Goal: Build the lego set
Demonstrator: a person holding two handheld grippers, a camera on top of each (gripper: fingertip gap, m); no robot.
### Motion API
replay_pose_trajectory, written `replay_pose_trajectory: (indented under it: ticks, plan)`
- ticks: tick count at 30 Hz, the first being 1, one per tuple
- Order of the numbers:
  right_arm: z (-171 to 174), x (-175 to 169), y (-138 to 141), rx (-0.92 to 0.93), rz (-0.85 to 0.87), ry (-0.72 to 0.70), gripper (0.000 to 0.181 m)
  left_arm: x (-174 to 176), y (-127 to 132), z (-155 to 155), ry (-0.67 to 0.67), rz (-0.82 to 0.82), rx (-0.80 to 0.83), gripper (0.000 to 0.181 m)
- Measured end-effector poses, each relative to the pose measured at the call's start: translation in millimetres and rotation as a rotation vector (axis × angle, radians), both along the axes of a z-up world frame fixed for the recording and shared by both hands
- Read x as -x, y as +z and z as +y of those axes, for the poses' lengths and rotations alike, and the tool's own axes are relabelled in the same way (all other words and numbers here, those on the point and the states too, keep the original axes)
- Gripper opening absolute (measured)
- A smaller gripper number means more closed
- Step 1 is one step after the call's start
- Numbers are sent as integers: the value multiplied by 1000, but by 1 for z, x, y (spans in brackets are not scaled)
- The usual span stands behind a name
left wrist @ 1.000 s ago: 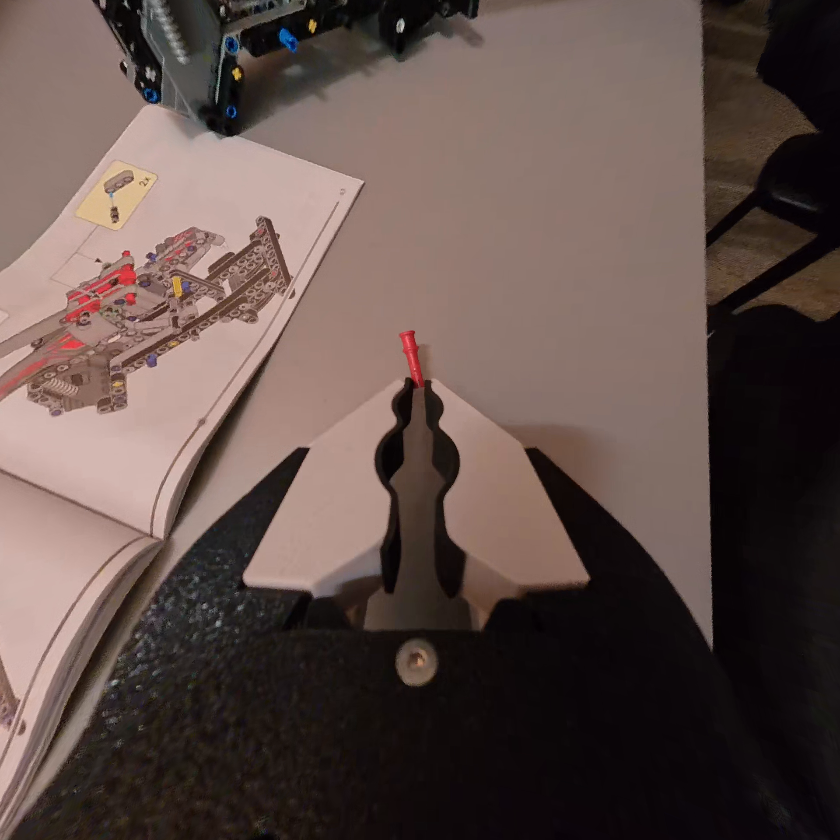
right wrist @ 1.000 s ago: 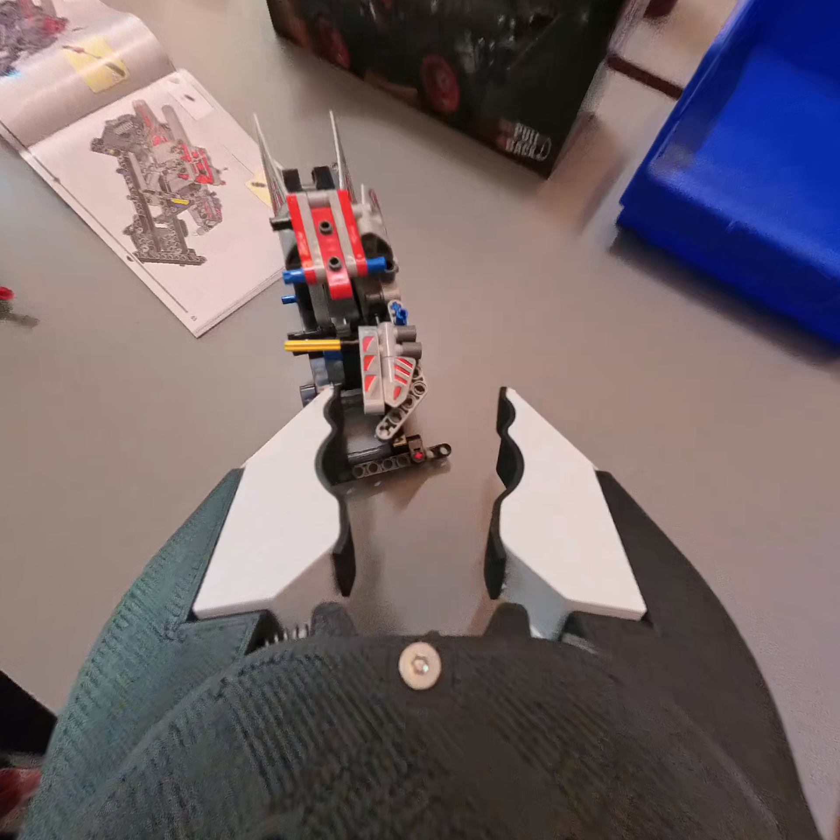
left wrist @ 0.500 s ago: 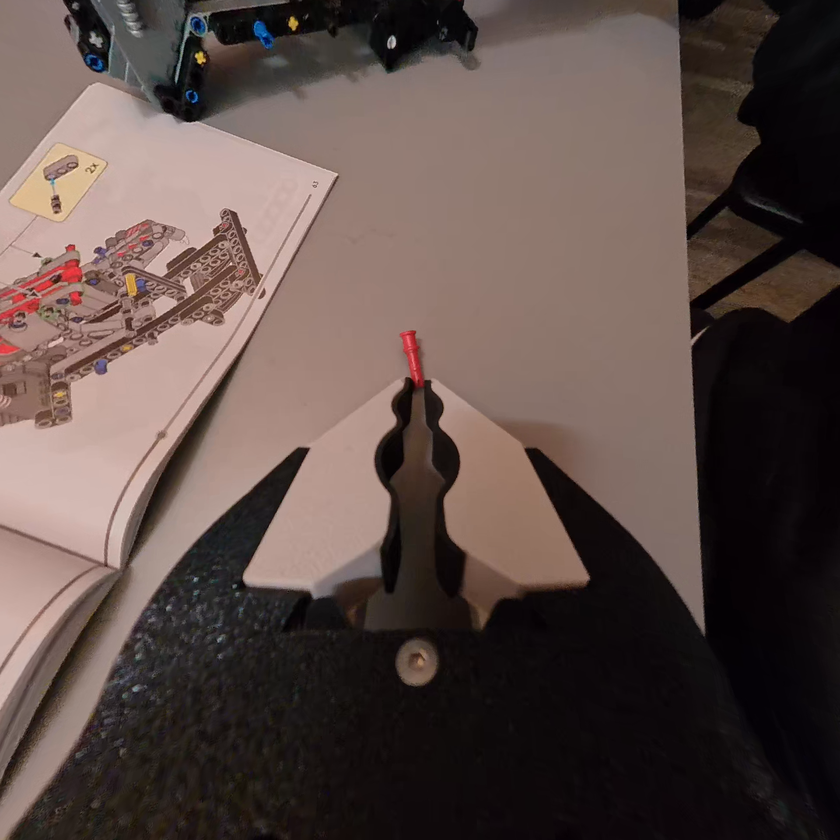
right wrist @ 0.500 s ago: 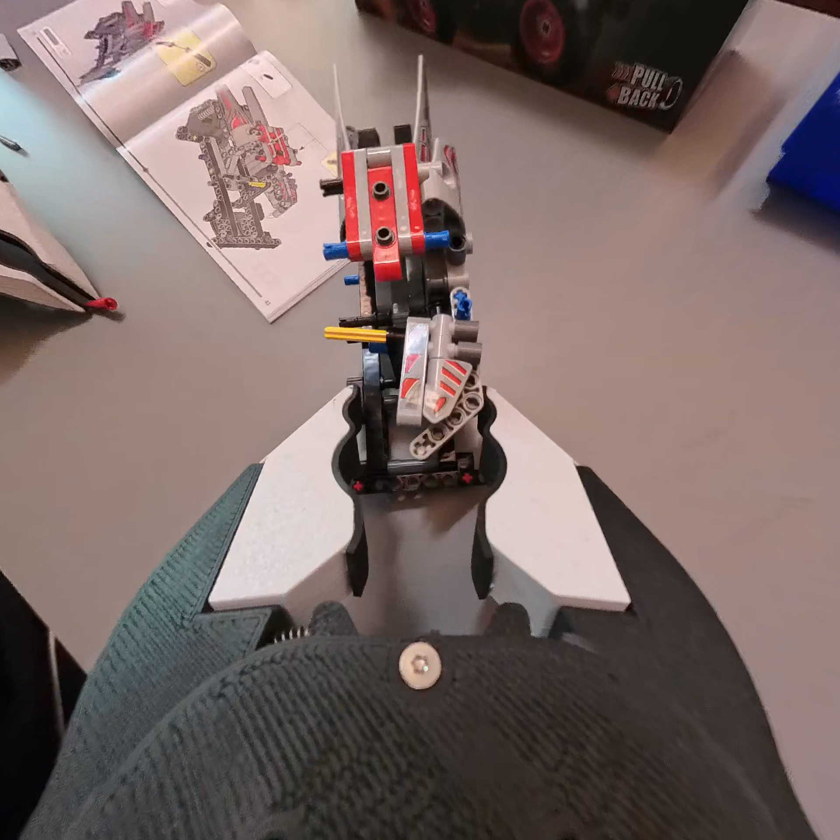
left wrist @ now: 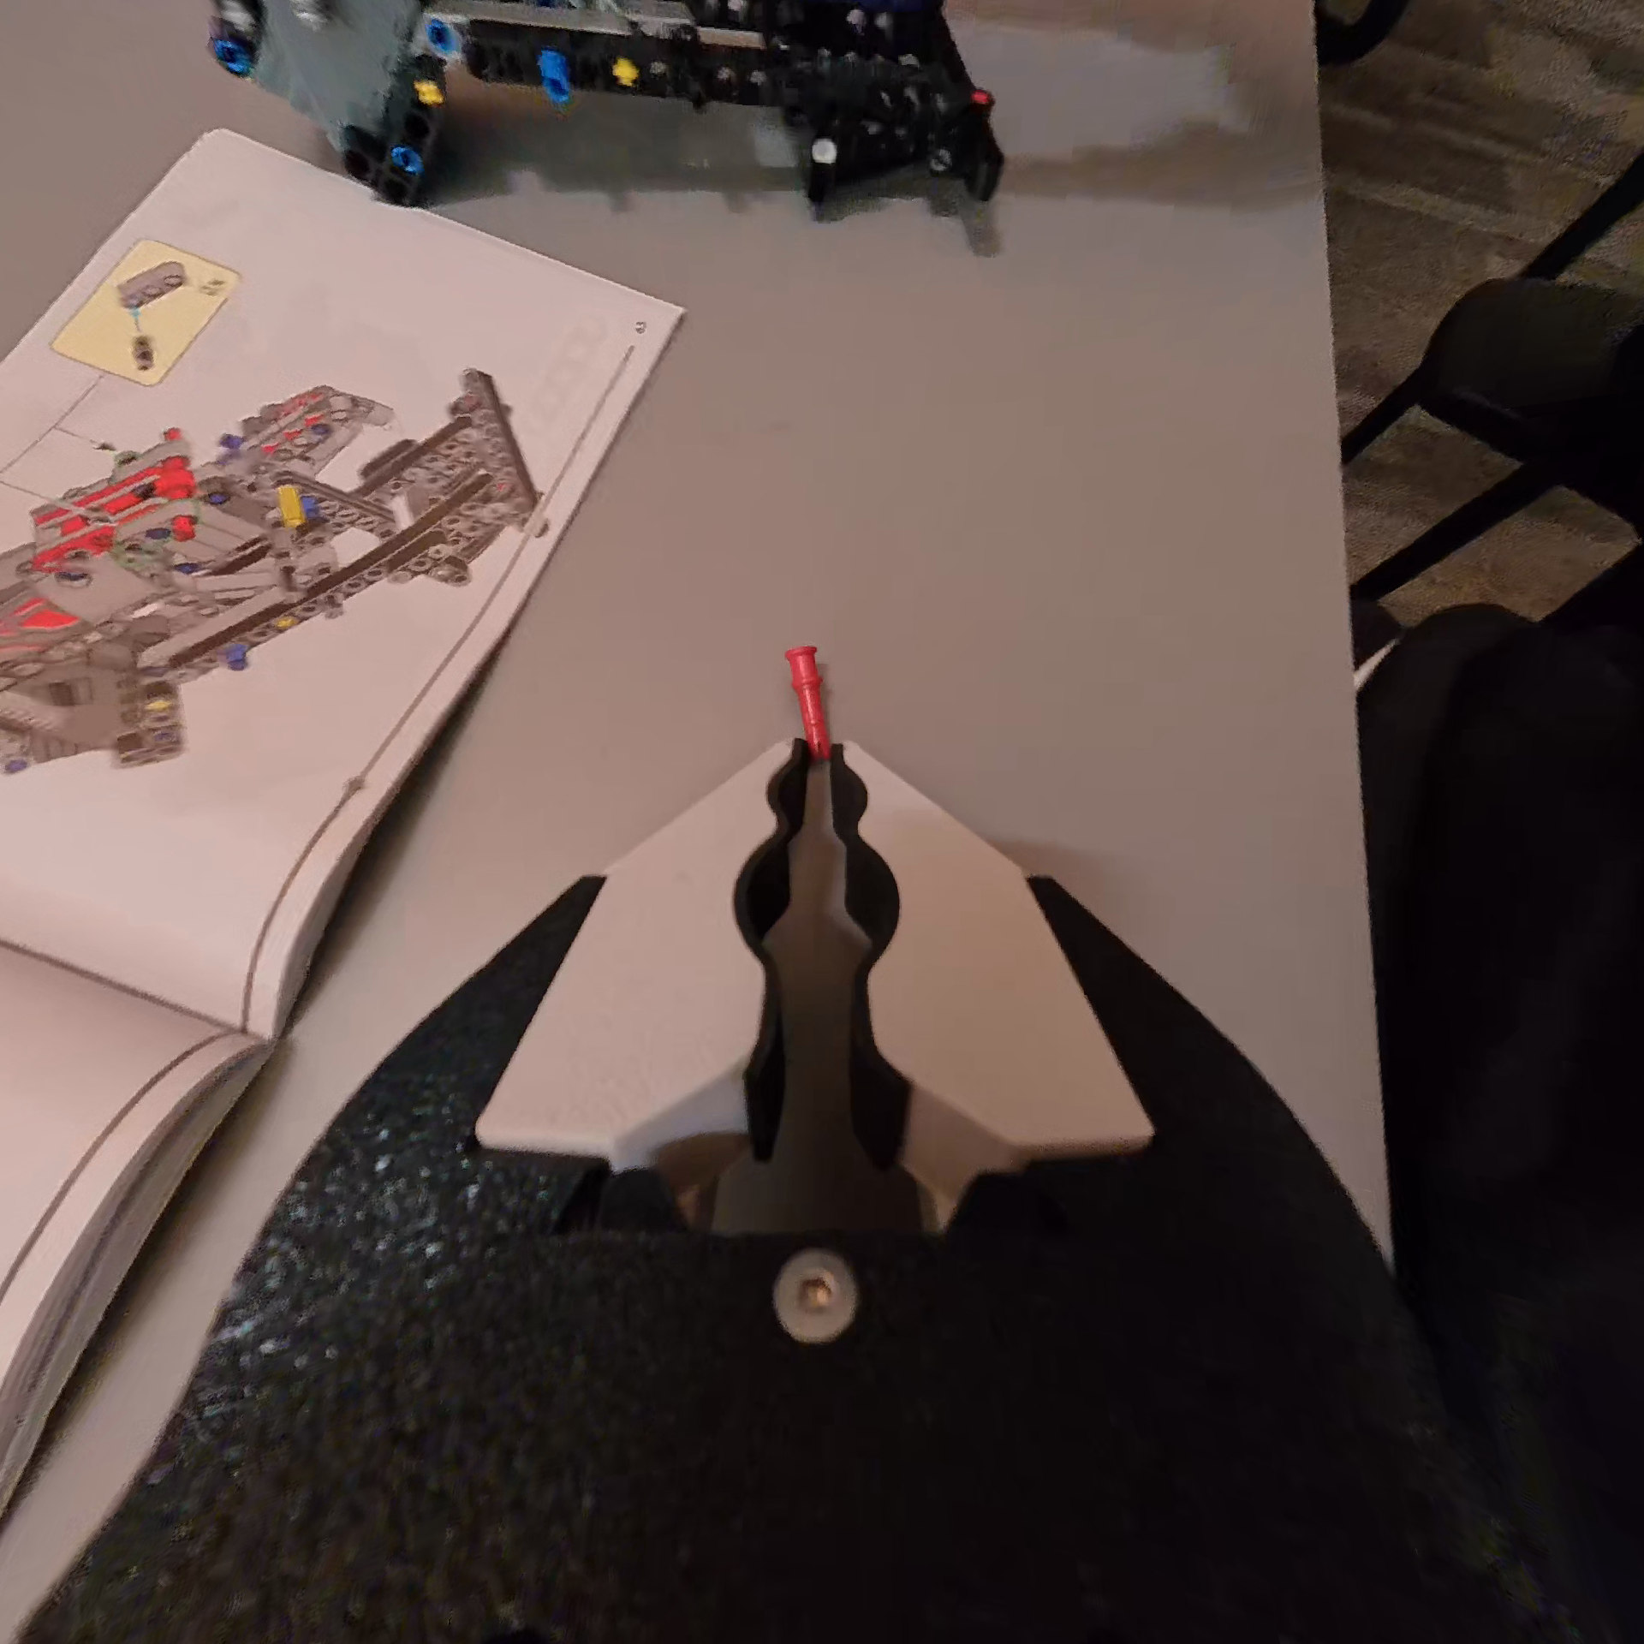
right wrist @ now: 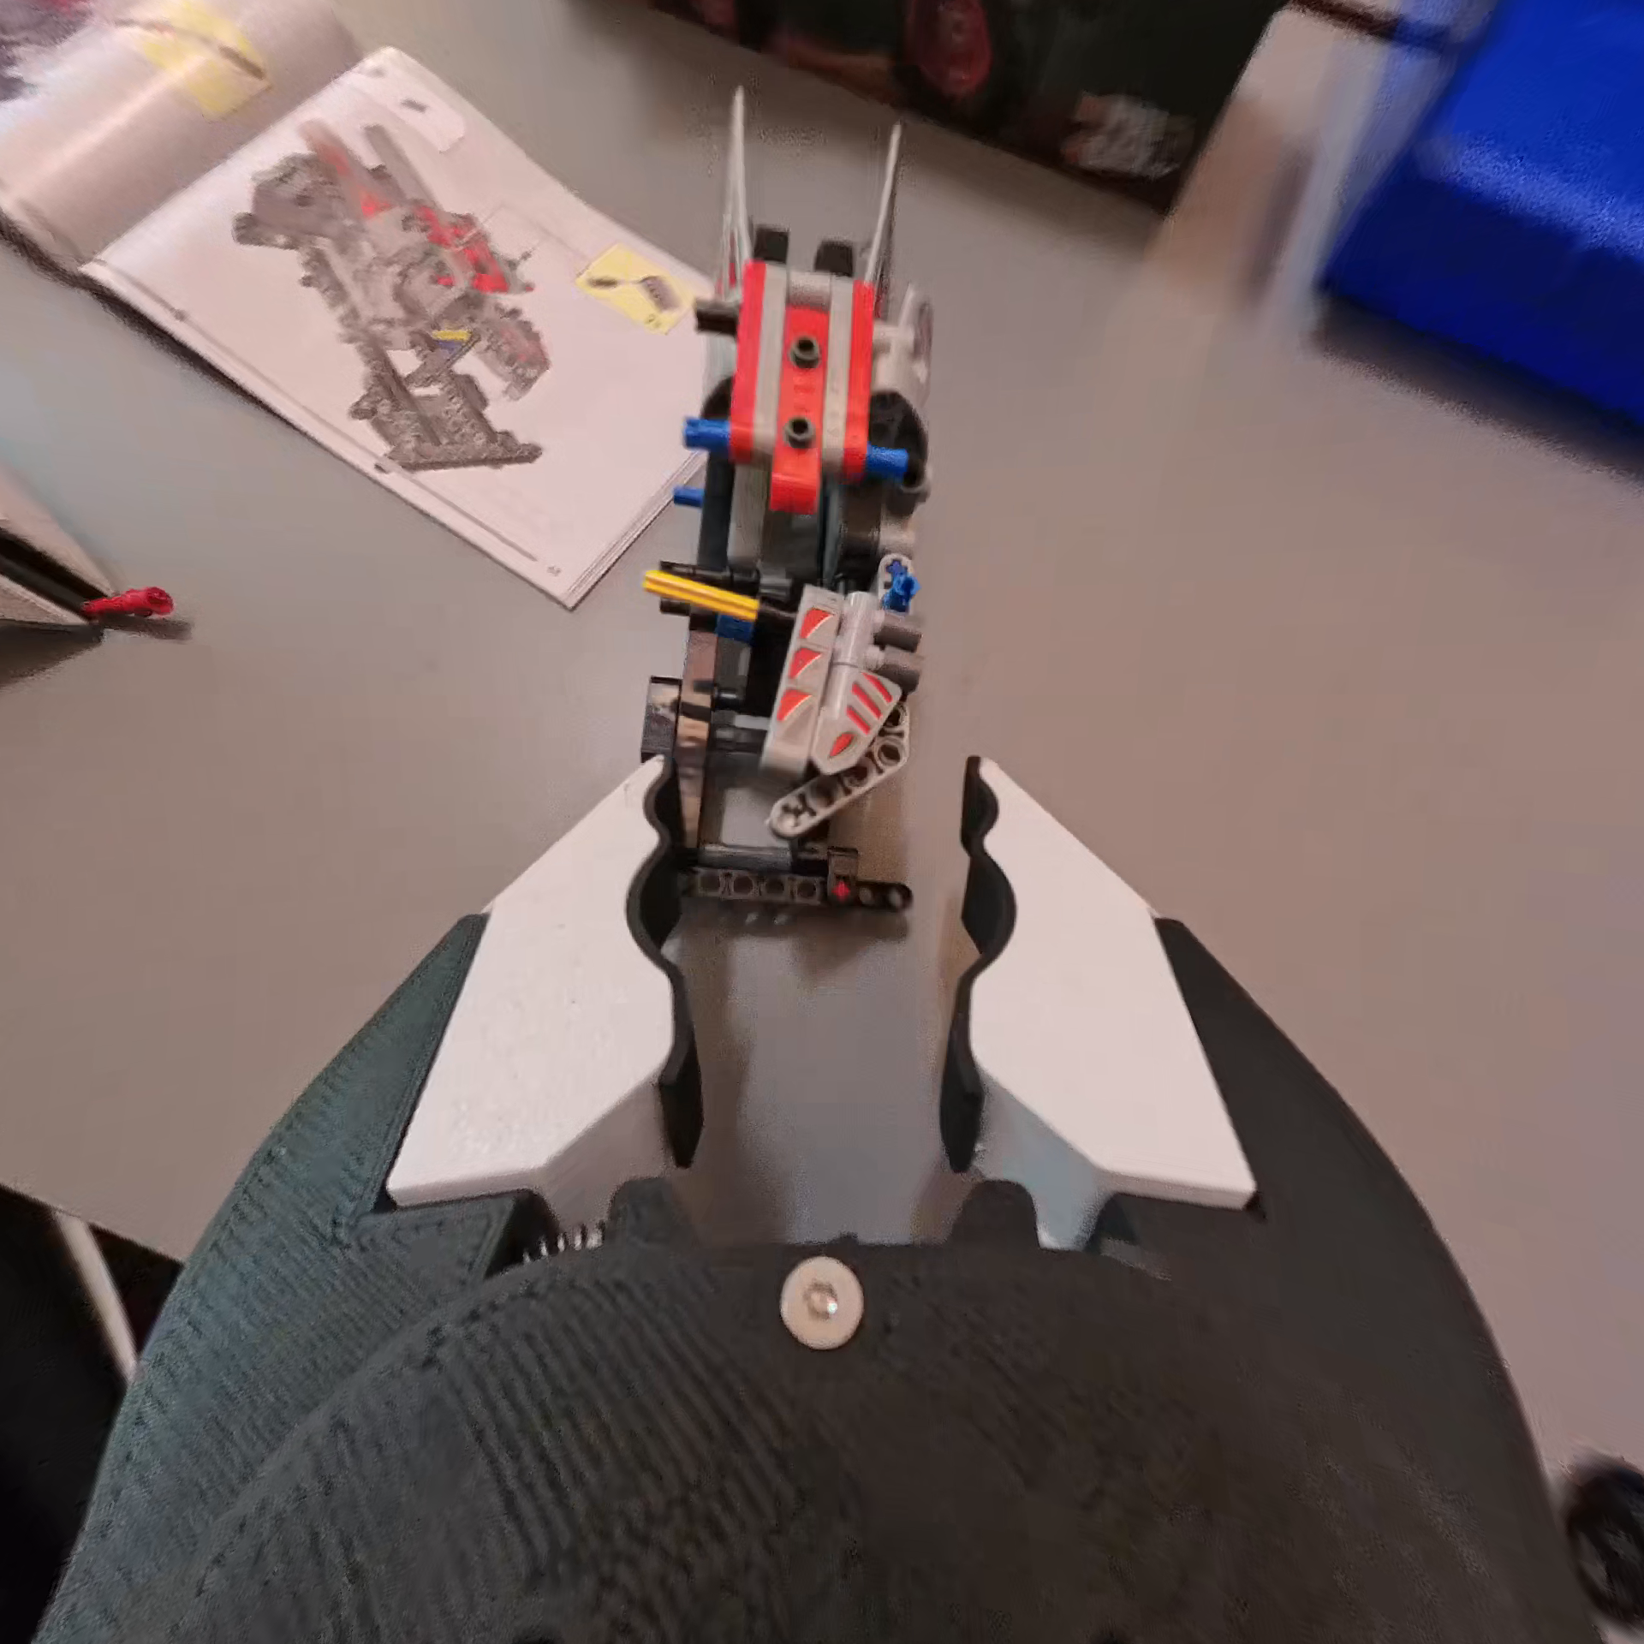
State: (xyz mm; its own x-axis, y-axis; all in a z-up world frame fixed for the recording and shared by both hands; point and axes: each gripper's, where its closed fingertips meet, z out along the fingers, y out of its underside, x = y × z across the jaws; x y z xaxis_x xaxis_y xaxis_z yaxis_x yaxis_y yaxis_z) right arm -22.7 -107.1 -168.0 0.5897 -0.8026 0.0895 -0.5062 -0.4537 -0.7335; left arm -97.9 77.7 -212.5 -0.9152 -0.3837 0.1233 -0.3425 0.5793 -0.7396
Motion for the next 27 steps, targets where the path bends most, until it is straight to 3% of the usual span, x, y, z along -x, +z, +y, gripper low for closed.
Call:
replay_pose_trajectory:
  ticks: [1, 4, 8, 12, 15, 21, 27]
  plan:
    - [1, 6, 12, 20, -41, -12, 62, -3, 3, 1, 15, -9, 17, 2]
    - [49, 33, 41, -76, -133, 117, 43, -15, 28, 4, 73, -77, 167, 2]
    - [144, 62, 39, -473, -35, 291, 38, -22, 89, 8, 100, -221, 522, 2]
    - [202, 63, 54, -895, 62, 354, 33, -22, 99, 13, 118, -240, 597, 2]
    - [216, 53, 57, -945, 93, 373, 32, -27, 103, 22, 163, -303, 598, 2]
    - [216, 51, 68, -1021, 95, 390, 17, -23, 104, 17, 130, -335, 587, 2]
    - [208, 49, 61, -865, -40, 390, 3, -21, 90, 9, 101, -355, 486, 3]
